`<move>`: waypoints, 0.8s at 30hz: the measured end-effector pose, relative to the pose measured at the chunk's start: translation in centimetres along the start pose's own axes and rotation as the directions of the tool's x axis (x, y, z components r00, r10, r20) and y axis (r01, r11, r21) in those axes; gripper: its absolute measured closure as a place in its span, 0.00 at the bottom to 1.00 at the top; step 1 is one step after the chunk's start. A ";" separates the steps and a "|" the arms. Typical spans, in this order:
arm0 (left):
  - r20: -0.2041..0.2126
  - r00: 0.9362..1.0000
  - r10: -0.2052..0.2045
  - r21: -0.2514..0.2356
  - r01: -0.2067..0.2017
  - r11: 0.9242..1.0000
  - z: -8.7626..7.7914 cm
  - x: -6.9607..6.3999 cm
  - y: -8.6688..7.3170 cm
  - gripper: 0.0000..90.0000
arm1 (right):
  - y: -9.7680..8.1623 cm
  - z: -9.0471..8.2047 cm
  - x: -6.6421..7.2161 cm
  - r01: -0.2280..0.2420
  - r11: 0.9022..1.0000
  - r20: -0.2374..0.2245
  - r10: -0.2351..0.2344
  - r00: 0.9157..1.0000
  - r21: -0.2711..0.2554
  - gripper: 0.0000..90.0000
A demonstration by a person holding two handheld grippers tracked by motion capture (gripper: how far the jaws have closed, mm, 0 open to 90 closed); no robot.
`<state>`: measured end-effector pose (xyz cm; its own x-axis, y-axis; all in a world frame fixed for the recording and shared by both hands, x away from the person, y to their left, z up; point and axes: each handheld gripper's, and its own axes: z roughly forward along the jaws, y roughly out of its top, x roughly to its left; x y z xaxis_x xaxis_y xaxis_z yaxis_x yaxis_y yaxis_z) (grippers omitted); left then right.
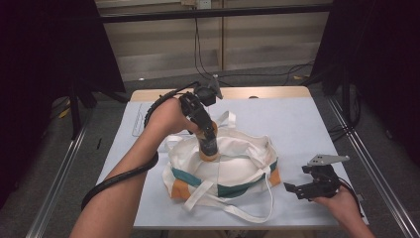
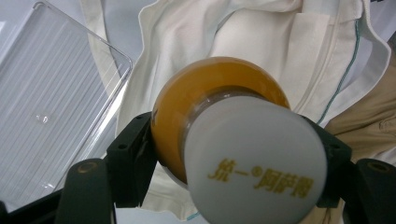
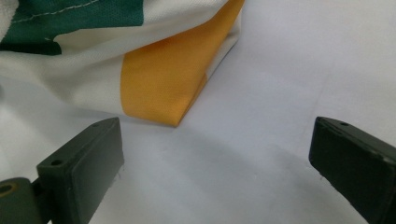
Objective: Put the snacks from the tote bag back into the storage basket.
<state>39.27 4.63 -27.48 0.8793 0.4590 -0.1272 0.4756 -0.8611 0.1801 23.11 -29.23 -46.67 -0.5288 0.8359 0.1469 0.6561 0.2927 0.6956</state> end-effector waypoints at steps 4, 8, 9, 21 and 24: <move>-0.003 1.000 -0.001 -0.004 0.001 1.000 -0.2 0.0 0.1 0.34 | 0.0 0.0 0.0 -0.003 1.000 0.001 0.003 1.000 -0.005 0.03; -0.009 1.000 0.024 0.008 -0.024 1.000 -0.5 0.1 0.2 0.34 | 0.0 -0.1 -0.1 0.000 1.000 0.002 0.000 1.000 -0.007 0.03; -0.007 1.000 0.018 0.004 -0.018 1.000 -0.6 0.1 0.2 0.34 | 0.0 -0.1 -0.1 0.000 1.000 0.002 0.000 1.000 -0.007 0.03; -0.008 1.000 0.022 -0.011 -0.022 1.000 -1.7 0.1 0.6 0.34 | 0.0 -0.2 -0.1 -0.005 1.000 0.008 0.005 1.000 -0.009 0.03; -0.003 1.000 0.021 -0.018 -0.021 1.000 -1.7 0.1 0.7 0.34 | 0.0 -0.3 -0.1 -0.001 1.000 0.008 0.001 1.000 -0.011 0.03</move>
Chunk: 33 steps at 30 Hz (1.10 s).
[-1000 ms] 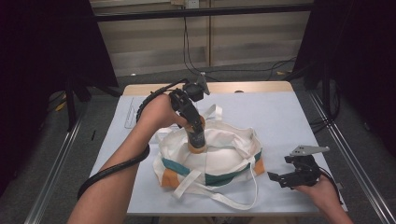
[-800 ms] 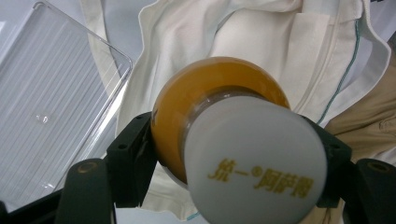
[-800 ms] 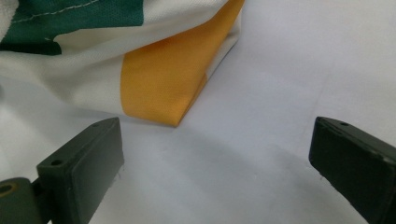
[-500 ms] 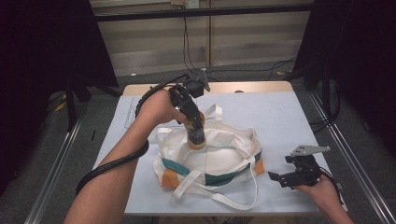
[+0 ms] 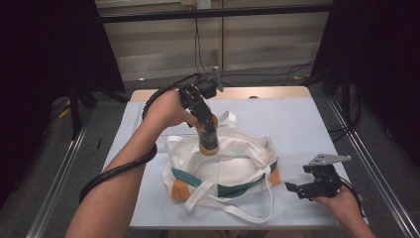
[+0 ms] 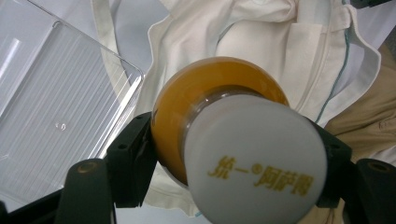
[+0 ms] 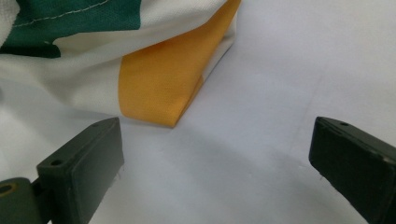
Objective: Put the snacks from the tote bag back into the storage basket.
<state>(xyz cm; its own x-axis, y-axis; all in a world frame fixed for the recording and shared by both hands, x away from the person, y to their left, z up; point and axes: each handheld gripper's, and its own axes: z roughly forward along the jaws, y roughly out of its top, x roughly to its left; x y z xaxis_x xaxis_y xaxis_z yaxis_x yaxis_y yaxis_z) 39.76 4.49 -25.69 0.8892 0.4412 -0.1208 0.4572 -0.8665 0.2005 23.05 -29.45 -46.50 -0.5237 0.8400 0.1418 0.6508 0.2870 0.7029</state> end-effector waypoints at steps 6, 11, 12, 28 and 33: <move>0.000 1.000 0.002 0.000 -0.002 1.000 -0.4 0.1 0.2 0.34 | 0.0 0.0 0.0 0.003 1.000 0.001 -0.003 1.000 0.001 0.03; -0.001 1.000 0.001 -0.002 -0.001 1.000 -0.7 0.4 0.3 0.34 | 0.0 0.0 0.1 0.005 1.000 0.002 -0.005 1.000 0.002 0.03; -0.001 1.000 0.000 -0.003 0.000 1.000 -0.7 0.4 0.2 0.34 | 0.0 0.0 0.1 0.007 1.000 0.001 -0.007 1.000 0.001 0.03; -0.002 1.000 -0.028 -0.017 0.028 0.999 -1.5 1.1 0.2 0.34 | 0.0 0.0 0.2 0.015 1.000 0.001 -0.015 1.000 0.000 0.03; -0.004 1.000 -0.024 -0.004 0.024 1.000 -1.6 1.7 0.1 0.34 | 0.0 0.0 0.2 0.012 1.000 -0.002 -0.012 1.000 0.001 0.03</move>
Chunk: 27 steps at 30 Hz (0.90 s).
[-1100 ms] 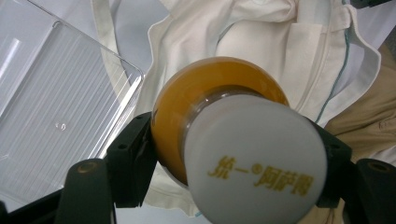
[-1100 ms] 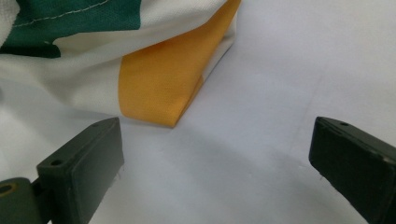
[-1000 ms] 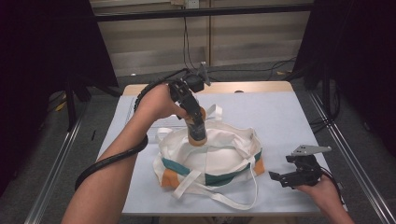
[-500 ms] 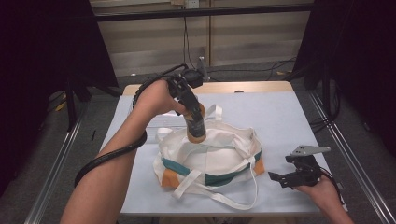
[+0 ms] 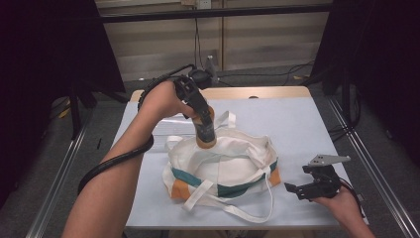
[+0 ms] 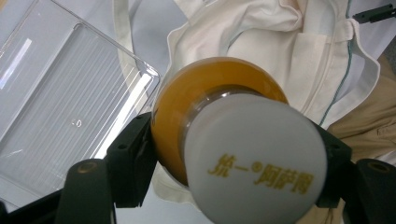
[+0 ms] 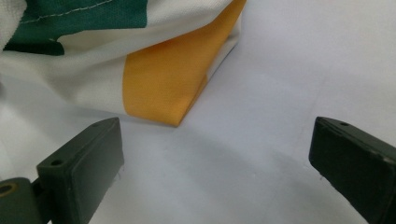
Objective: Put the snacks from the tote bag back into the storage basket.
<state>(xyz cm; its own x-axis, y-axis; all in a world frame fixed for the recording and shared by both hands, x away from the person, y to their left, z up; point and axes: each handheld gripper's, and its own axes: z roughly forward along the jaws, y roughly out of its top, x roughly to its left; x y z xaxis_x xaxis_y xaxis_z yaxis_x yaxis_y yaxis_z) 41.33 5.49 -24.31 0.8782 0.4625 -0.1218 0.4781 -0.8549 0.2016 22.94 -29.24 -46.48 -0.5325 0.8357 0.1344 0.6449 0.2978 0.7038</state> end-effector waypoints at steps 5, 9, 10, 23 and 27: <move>-0.002 1.000 -0.020 -0.002 0.020 1.000 -0.1 0.2 -0.1 0.34 | 0.0 0.1 0.0 0.005 1.000 -0.001 -0.005 1.000 0.004 0.03; -0.001 0.999 -0.033 -0.004 0.033 0.999 -0.2 0.6 0.0 0.34 | 0.0 0.1 -0.1 0.005 1.000 0.000 -0.005 1.000 0.005 0.03; -0.002 1.000 -0.028 -0.001 0.028 1.000 -0.2 0.7 0.0 0.34 | 0.0 0.0 -0.1 0.002 1.000 0.003 -0.002 1.000 0.008 0.03; 0.002 1.000 -0.015 0.004 0.015 1.000 -0.3 1.4 0.9 0.34 | 0.0 0.1 -0.1 0.004 1.000 -0.005 -0.004 1.000 0.004 0.03; 0.003 1.000 -0.020 0.003 0.020 1.000 -0.3 1.6 1.1 0.34 | -0.1 0.1 -0.1 -0.003 1.000 -0.006 0.003 1.000 0.005 0.03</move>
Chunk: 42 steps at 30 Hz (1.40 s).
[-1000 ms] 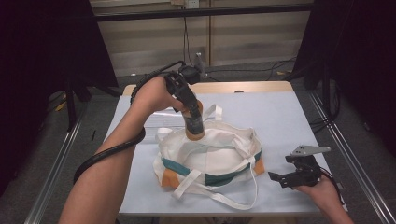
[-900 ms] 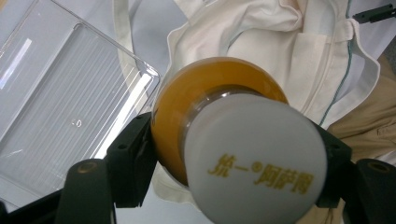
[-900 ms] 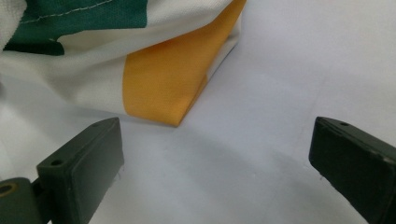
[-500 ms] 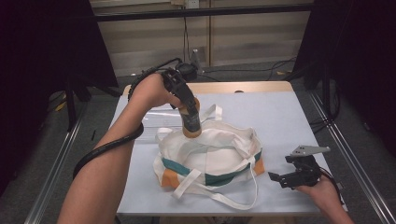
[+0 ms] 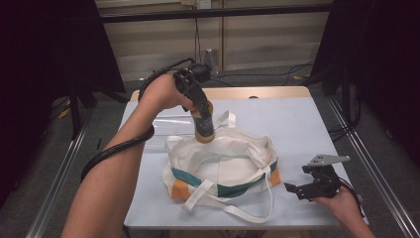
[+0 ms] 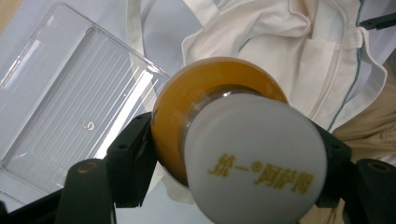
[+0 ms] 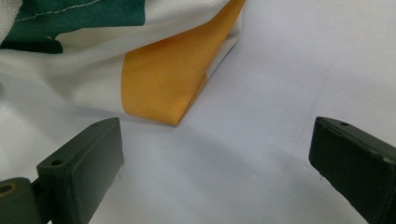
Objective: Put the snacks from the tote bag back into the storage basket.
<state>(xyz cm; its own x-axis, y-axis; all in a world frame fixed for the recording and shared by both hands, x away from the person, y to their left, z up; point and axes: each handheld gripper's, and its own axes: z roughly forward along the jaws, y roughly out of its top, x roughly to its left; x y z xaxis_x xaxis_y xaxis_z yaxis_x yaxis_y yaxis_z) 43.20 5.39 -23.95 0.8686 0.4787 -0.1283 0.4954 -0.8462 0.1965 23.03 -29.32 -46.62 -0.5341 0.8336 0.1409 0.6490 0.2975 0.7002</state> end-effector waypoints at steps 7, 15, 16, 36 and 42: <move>-0.005 1.000 -0.015 -0.006 0.015 1.000 0.0 0.3 0.1 0.34 | -0.1 0.0 -0.1 -0.001 1.000 0.000 0.001 1.000 -0.004 0.03; -0.012 1.000 -0.004 0.004 0.004 1.000 -0.2 0.9 0.2 0.34 | -0.2 0.0 -0.1 -0.008 1.000 0.000 0.008 1.000 -0.002 0.03; -0.012 1.000 -0.004 0.004 0.004 1.000 -0.2 0.9 0.2 0.34 | -0.2 0.0 -0.1 -0.007 1.000 -0.002 0.007 1.000 -0.001 0.03; -0.033 0.998 -0.045 0.007 0.045 0.999 0.0 2.2 0.4 0.34 | -0.3 -0.3 -0.5 -0.027 1.000 0.002 0.027 1.000 -0.010 0.03; -0.032 0.999 -0.040 0.017 0.041 0.999 0.5 2.7 0.5 0.34 | -0.3 -0.2 -0.5 -0.029 1.000 -0.003 0.029 1.000 -0.010 0.03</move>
<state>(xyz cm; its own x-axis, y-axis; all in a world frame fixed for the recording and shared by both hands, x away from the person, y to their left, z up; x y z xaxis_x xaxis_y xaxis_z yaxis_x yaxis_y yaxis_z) 45.81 6.18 -24.67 0.8481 0.5194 -0.1047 0.5299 -0.8299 0.1744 22.98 -29.94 -46.72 -0.5170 0.8403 0.1632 0.6586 0.2687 0.7029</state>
